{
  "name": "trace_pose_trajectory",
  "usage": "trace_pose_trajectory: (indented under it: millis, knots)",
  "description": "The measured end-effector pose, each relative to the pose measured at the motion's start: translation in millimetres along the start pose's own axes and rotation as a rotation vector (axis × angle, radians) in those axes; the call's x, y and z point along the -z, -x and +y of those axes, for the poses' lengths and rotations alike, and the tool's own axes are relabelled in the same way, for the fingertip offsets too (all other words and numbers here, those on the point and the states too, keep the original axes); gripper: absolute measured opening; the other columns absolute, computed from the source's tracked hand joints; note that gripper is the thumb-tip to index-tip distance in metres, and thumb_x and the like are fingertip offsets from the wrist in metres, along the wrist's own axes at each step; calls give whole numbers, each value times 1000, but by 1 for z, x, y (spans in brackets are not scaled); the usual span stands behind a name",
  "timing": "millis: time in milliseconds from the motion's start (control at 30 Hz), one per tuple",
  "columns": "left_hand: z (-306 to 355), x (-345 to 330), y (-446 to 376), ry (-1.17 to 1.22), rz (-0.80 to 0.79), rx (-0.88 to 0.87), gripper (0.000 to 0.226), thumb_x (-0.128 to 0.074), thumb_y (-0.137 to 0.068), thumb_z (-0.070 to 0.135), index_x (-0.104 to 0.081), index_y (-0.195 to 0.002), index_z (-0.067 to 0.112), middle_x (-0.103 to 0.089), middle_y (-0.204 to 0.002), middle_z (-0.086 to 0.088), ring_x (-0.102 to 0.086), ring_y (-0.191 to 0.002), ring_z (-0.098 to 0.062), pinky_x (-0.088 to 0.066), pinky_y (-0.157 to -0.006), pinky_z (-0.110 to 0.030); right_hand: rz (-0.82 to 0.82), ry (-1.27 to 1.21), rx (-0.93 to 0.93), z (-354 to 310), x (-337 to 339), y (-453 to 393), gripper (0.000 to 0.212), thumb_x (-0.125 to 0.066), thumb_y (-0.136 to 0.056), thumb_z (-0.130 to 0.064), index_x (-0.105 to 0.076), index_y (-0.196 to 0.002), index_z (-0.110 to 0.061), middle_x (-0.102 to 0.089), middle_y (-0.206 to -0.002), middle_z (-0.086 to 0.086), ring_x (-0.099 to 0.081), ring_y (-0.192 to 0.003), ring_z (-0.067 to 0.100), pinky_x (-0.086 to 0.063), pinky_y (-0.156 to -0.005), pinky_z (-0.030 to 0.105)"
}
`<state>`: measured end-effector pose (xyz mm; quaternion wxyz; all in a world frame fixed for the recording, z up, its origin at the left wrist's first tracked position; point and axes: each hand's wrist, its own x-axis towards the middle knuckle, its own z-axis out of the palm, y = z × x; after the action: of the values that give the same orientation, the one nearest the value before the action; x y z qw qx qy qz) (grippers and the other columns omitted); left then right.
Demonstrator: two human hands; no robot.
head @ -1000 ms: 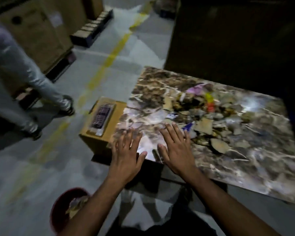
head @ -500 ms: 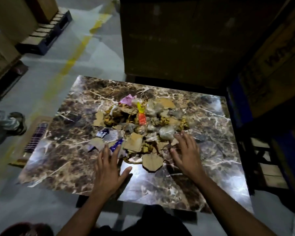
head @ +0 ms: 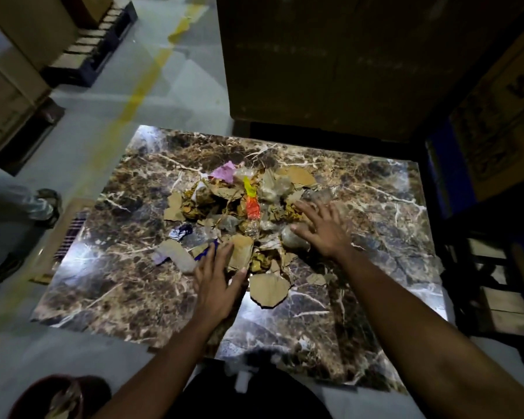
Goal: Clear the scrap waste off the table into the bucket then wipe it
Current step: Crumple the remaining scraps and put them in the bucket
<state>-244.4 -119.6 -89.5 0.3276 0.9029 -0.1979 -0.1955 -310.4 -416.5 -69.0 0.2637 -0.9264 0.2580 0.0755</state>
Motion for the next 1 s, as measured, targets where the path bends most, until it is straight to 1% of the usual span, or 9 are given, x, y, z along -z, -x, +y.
trace_pose_trajectory:
  millis: [100,200,333,500,633,733,867,933,1000]
  knots:
    - [10,-10,-3,-16,12,11,69,-27,-86,81,-21,-150,56,-9,-169,8,-9,-152,-31,-15,-117,-63,-40,106,41,-14,-15,6,75,-23,-73,-96,-11,-143,-72,-1,-170,-5,-2,-152,43,-7,-114,76]
    - [21,-18,-6,-17,49,85,60,-42,-95,68,-25,-150,54,-11,-168,10,-9,-151,-30,-11,-118,-62,-21,153,48,-21,-24,18,68,-42,-80,-87,-26,-142,-67,-8,-168,-3,-9,-151,40,-15,-112,72]
    - [24,-28,-11,46,88,62,58,-49,-98,59,-29,-151,49,-17,-167,6,-11,-152,-25,-7,-121,-59,1,114,51,-21,-30,30,63,-48,-81,-82,-34,-140,-62,-16,-165,-4,-17,-147,35,-21,-113,68]
    - [33,-39,-14,251,166,80,53,-58,-99,41,-39,-148,43,-22,-165,4,-15,-151,-21,-18,-119,-60,132,-148,-17,-37,-52,49,60,-45,-80,-76,-46,-137,-55,-21,-164,-7,-19,-147,29,-17,-113,73]
    - [39,-44,-18,397,224,91,45,-59,-99,36,-46,-142,43,-32,-161,4,-24,-148,-22,-30,-115,-55,224,-415,-79,-59,-69,53,51,-48,-86,-70,-57,-130,-46,-20,-165,-13,-17,-150,24,-12,-117,68]
    - [49,-47,-20,540,271,99,41,-54,-95,44,-49,-136,48,-42,-154,6,-34,-143,-18,-36,-113,-52,313,-590,-73,-76,-81,54,42,-50,-88,-69,-61,-117,-42,-29,-161,-12,-28,-147,15,-24,-117,60]
    - [66,-54,-20,714,304,101,39,-54,-92,47,-54,-131,46,-56,-139,18,-51,-130,-10,-46,-106,-51,377,-788,-142,-94,-87,53,36,-51,-87,-64,-63,-103,-34,-40,-152,-10,-36,-141,8,-36,-109,37]
    - [71,-55,-21,772,315,108,37,-55,-90,45,-57,-127,44,-59,-136,16,-54,-128,-9,-47,-105,-50,419,-860,-156,-97,-89,51,31,-53,-88,-57,-62,-98,-29,-46,-143,-10,-40,-138,9,-39,-108,36]
    - [75,-55,-22,795,338,124,32,-55,-86,45,-59,-117,50,-61,-132,13,-57,-124,-11,-50,-102,-48,447,-895,-164,-99,-91,50,27,-55,-88,-50,-60,-96,-25,-55,-130,-8,-50,-127,13,-46,-104,42]
